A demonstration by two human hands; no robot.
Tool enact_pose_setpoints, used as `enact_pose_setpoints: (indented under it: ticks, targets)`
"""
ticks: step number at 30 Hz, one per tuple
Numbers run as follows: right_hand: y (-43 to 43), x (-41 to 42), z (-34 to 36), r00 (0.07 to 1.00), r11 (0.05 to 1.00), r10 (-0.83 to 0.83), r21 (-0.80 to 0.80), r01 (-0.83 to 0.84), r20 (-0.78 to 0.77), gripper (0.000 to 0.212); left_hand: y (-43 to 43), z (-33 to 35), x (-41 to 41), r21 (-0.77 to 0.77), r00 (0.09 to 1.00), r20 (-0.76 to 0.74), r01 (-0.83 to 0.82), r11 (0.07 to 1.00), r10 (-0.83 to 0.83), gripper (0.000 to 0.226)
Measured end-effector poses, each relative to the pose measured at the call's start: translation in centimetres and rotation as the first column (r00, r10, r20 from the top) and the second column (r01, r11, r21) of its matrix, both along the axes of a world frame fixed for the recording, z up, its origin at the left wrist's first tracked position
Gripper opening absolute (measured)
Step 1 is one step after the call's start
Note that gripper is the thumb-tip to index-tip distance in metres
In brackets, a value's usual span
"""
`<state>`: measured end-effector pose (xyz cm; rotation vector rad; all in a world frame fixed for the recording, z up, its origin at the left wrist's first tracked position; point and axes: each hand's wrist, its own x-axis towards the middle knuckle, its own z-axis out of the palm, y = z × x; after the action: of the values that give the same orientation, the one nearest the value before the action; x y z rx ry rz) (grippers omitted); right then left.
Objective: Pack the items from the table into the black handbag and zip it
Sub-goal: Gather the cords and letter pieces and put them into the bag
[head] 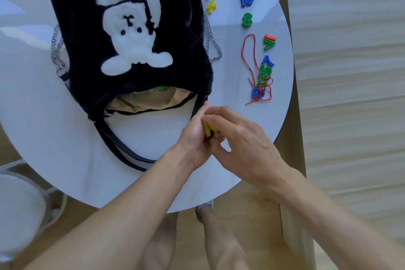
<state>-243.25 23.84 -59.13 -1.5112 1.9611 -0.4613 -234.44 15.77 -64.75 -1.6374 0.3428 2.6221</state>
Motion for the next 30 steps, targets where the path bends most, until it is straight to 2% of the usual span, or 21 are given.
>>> enact_pose_setpoints:
  ticks: [2,4,5,7,8,10,13,16,19,21,23,24,26,28,30]
  targets:
    - [-0.2,0.7,0.4,1.000,0.991,-0.007,-0.134,0.007,-0.001,0.036,-0.8,0.5,1.2,-0.045,1.000,0.015,0.008,0.999,-0.007,0.037]
    - [-0.5,0.4,-0.5,0.988,0.964,-0.143,-0.220,0.150,0.051,0.031,-1.5,0.8,2.1,-0.057,0.999,0.033,-0.034,0.998,0.036,0.034]
    - [-0.6,-0.1,-1.4,0.966,0.943,-0.250,-0.209,0.258,0.066,0.029,-1.9,0.8,2.5,-0.050,0.997,0.033,-0.070,0.996,0.072,0.035]
    - [-0.8,-1.4,-3.7,0.918,0.916,-0.398,-0.058,0.396,-0.009,0.028,-2.5,0.6,3.3,-0.036,0.991,0.029,-0.132,0.991,0.133,0.039]
    - [-0.8,-1.7,-5.2,0.922,0.921,-0.379,0.061,0.384,-0.079,0.033,-2.7,0.3,3.7,-0.033,0.988,0.041,-0.149,0.988,0.151,0.040]
    - [-0.5,-1.4,-7.9,0.958,0.927,-0.230,0.261,0.270,-0.173,0.045,-2.8,-0.3,4.4,-0.056,0.984,0.068,-0.160,0.986,0.163,0.042]
    - [0.0,0.1,-10.9,0.978,0.927,-0.070,0.349,0.137,-0.197,0.051,-2.3,-1.2,4.6,-0.132,0.980,0.117,-0.144,0.981,0.160,0.044]
    - [0.1,0.7,-12.5,0.968,0.948,-0.016,0.304,0.095,-0.251,0.033,-1.1,-1.9,4.3,-0.167,0.968,0.149,-0.176,0.970,0.201,0.043]
    - [-0.2,-0.3,-12.6,0.976,0.954,0.001,0.293,0.064,-0.216,0.017,0.3,-2.1,3.6,-0.145,0.957,0.193,-0.192,0.971,0.218,0.041]
    - [-0.7,-1.7,-11.8,0.978,0.946,-0.163,0.262,0.193,-0.132,0.019,1.4,-2.0,2.5,-0.132,0.951,0.252,-0.150,0.980,0.180,0.040]
    - [-1.4,-3.7,-10.3,0.936,0.925,-0.353,0.154,0.348,0.003,0.021,2.3,-2.1,0.9,-0.119,0.943,0.305,-0.102,0.988,0.134,0.040]
    - [-1.7,-4.6,-9.4,0.920,0.924,-0.380,0.090,0.373,0.094,0.020,2.5,-2.1,-0.1,-0.102,0.946,0.297,-0.104,0.989,0.130,0.042]
    - [-1.9,-6.4,-7.3,0.935,0.959,-0.277,0.008,0.282,0.222,0.019,2.3,-2.3,-2.3,-0.037,0.970,0.183,-0.158,0.987,0.163,0.052]
    - [-1.7,-8.0,-6.0,0.976,0.994,-0.105,0.003,0.107,0.192,0.017,1.8,-2.4,-4.7,0.029,0.974,0.042,-0.223,0.975,0.221,0.061]
    - [-1.3,-9.7,-5.7,0.991,1.000,-0.004,-0.010,0.005,0.135,0.012,1.4,-2.8,-6.9,0.015,0.969,0.021,-0.247,0.969,0.246,0.055]
